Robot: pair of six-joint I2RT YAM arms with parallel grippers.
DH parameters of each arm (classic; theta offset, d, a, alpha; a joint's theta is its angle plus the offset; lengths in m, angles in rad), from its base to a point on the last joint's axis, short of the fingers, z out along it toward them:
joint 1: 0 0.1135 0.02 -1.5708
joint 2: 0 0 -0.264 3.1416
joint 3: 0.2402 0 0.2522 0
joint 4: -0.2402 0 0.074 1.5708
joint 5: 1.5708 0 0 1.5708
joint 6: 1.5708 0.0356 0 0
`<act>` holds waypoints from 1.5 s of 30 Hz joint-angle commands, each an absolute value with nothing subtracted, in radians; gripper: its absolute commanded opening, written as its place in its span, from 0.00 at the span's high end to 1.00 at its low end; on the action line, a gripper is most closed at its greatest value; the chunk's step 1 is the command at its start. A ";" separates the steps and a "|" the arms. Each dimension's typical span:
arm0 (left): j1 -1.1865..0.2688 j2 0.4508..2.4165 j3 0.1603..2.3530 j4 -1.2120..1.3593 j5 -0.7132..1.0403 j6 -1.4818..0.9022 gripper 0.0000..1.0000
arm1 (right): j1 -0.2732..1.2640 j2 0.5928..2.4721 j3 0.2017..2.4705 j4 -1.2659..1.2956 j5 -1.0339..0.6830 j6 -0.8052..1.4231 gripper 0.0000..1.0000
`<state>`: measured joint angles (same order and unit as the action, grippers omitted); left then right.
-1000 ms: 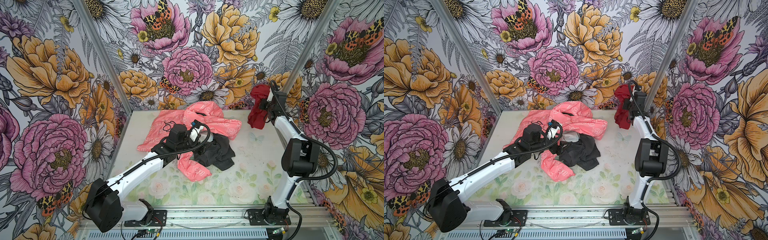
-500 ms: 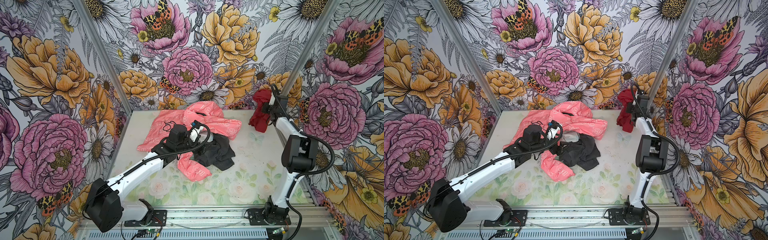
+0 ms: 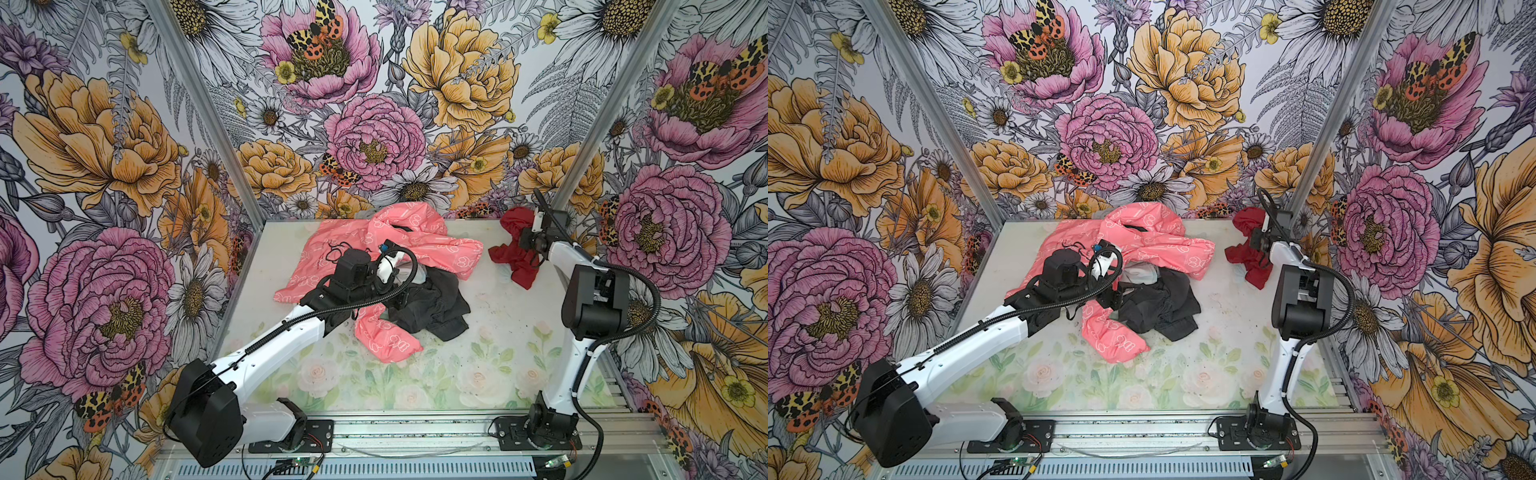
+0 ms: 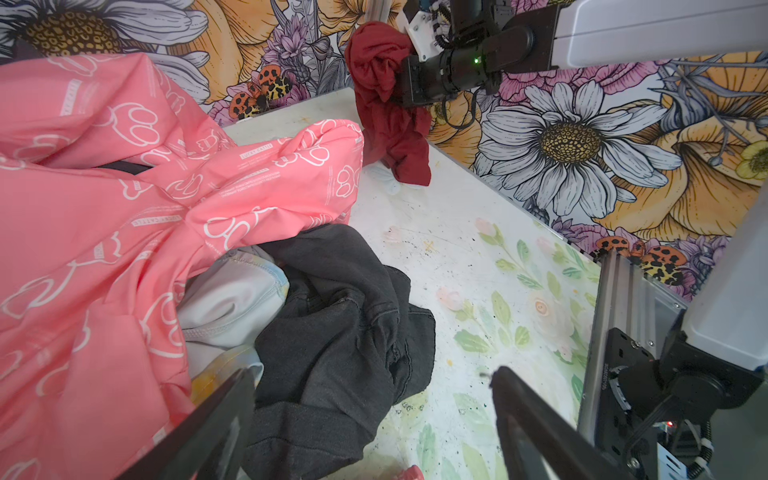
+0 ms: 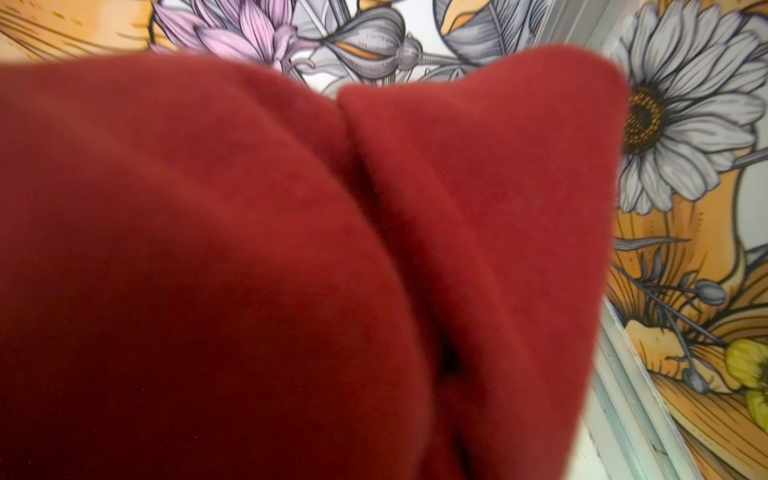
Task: Pick out a specific cloth from the pile
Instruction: 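Lower the red shirt onto the clear table corner and open the right gripper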
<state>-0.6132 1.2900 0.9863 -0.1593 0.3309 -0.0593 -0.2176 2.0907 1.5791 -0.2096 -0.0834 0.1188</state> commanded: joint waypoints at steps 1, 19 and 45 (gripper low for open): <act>-0.589 1.296 0.977 -0.111 0.344 -0.084 0.10 | -0.216 2.114 1.639 -0.273 -0.071 0.098 1.00; -0.517 1.299 0.977 -0.092 0.348 -0.107 0.11 | -0.162 2.332 1.967 -0.659 0.099 -0.062 1.00; -0.499 1.299 0.977 -0.088 0.366 -0.119 0.11 | -0.135 2.576 2.300 -0.885 0.261 -0.214 0.88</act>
